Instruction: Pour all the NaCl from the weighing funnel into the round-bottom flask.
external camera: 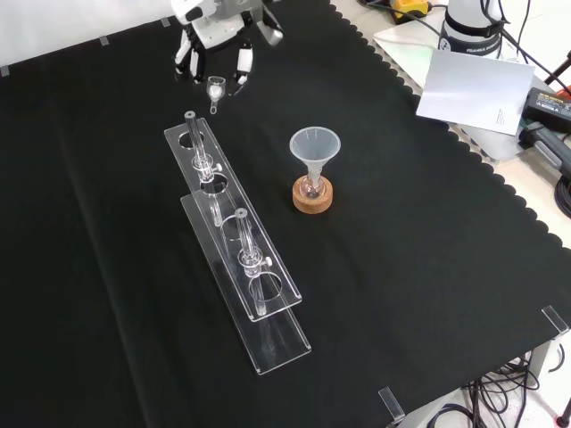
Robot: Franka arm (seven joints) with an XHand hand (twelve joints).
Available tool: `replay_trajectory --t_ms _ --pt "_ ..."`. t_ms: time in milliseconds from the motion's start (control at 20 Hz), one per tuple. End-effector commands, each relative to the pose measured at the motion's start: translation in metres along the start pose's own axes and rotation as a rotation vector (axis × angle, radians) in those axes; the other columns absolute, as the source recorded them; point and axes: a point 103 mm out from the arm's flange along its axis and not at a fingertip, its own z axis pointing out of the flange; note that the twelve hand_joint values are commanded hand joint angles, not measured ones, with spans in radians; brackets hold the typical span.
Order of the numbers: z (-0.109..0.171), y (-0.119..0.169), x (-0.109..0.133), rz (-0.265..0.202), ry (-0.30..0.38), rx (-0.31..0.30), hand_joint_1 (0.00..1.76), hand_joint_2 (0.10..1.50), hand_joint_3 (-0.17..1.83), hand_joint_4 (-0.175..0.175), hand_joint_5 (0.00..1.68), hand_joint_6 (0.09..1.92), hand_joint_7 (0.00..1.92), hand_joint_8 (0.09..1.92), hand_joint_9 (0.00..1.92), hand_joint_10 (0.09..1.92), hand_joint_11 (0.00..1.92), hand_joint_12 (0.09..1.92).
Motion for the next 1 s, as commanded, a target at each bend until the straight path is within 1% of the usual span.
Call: replay_trajectory --t_ms 50,400,800,1000 --pt "-0.016 -0.029 0.010 0.011 -0.046 -0.002 1.15 0.68 0.52 0.175 1.43 0.31 0.64 0.68 1.14 0.24 1.05 0.90" --pt "-0.040 -0.053 0.028 0.006 -0.093 0.001 1.15 0.68 0.52 0.175 1.43 0.31 0.64 0.68 1.15 0.23 1.05 0.89" --pt "-0.062 -0.090 0.058 -0.001 -0.165 0.001 1.15 0.68 0.52 0.175 1.43 0.31 0.64 0.68 1.15 0.23 1.05 0.89" --pt "-0.068 -0.109 0.073 -0.006 -0.185 0.001 1.15 0.68 0.52 0.175 1.43 0.31 0.64 0.68 1.15 0.23 1.05 0.89"
